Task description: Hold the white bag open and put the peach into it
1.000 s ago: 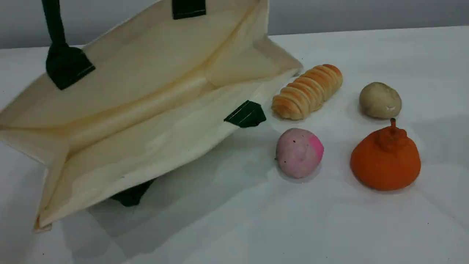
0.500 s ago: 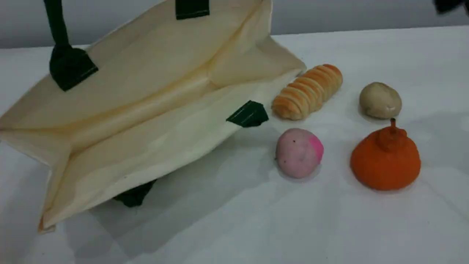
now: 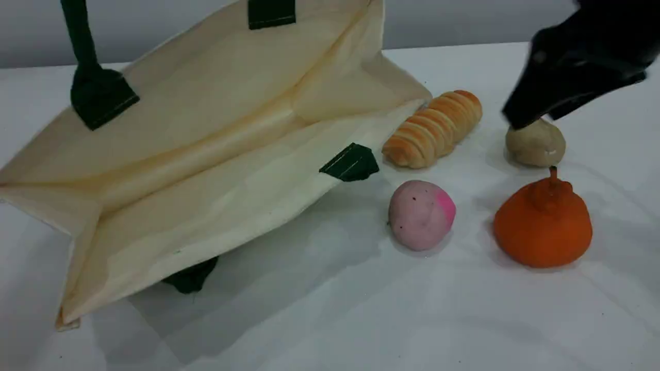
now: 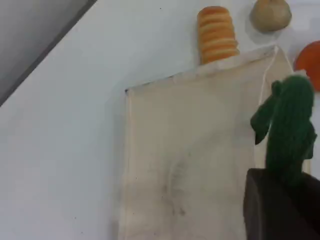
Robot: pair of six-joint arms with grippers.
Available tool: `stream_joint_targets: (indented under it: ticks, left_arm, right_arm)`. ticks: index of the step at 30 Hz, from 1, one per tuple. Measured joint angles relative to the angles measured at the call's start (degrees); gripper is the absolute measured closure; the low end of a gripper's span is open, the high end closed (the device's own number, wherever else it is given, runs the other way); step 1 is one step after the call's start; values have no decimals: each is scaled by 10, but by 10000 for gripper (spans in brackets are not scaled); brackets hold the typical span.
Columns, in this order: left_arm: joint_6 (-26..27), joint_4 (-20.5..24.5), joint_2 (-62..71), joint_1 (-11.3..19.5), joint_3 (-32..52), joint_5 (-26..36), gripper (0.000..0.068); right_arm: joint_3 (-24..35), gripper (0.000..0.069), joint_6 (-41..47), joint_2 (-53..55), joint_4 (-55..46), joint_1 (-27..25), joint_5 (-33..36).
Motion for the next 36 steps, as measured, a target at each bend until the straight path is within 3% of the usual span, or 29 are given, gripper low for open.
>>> stream_joint_targets:
  ticks: [10,22,36]
  left_arm:
    - [-11,-1,0,0,0,0,576]
    - [-12,-1,0,0,0,0,576]
    - [-12,-1,0,0,0,0,576]
  right_arm:
    - [0,192,29,48,-8,23,-3]
    - [-1,188,27,111,45,23,-66]
    - [-1,184,-66,119,186,35,-47]
